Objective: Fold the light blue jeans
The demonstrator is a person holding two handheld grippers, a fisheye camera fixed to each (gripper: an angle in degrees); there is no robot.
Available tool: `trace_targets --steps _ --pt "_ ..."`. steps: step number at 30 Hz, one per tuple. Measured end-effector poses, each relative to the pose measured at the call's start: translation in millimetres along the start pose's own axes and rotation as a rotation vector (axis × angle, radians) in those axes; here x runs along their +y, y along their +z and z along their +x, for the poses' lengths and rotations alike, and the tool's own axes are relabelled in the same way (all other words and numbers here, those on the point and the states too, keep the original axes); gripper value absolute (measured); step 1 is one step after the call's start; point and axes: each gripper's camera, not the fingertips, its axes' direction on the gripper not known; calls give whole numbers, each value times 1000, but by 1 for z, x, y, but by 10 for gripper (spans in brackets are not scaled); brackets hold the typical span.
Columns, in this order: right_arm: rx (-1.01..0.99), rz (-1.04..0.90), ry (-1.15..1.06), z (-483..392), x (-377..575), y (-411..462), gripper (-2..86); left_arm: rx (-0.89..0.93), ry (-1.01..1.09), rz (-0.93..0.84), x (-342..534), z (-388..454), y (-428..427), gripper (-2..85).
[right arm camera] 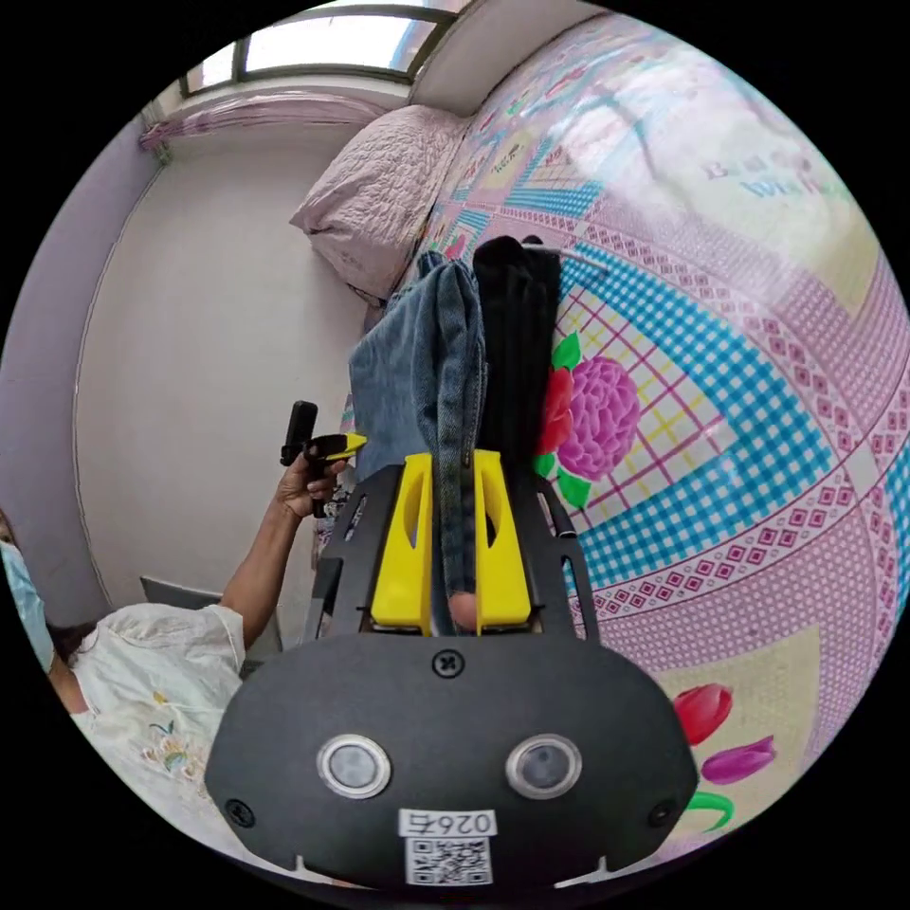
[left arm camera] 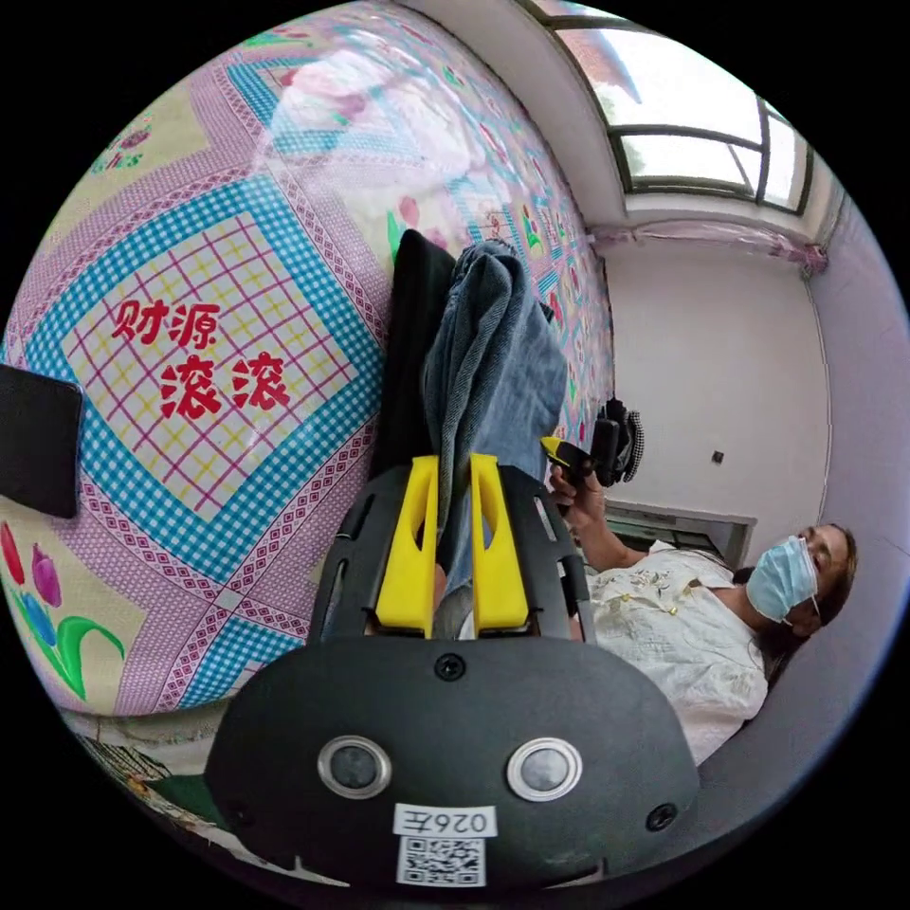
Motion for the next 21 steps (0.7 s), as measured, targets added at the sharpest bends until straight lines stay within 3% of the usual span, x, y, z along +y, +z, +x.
trace_targets --steps 7,10,13,17,19,21 --pt "312 239 -402 -140 30 0 -10 -475 357 -29 -6 106 44 3" --pt "378 165 -476 -159 22 58 -11 -557 375 -23 4 106 52 3" --pt "551 -38 -521 -142 10 138 -10 -382 292 47 26 74 16 0" --pt "466 11 -506 -157 21 123 -9 -216 108 243 70 19 -53 -8" --pt "513 56 -505 -168 34 108 -9 -83 40 528 117 4 -96 -9" --pt "544 111 -506 -177 51 87 -9 -45 41 688 147 10 -110 -10"
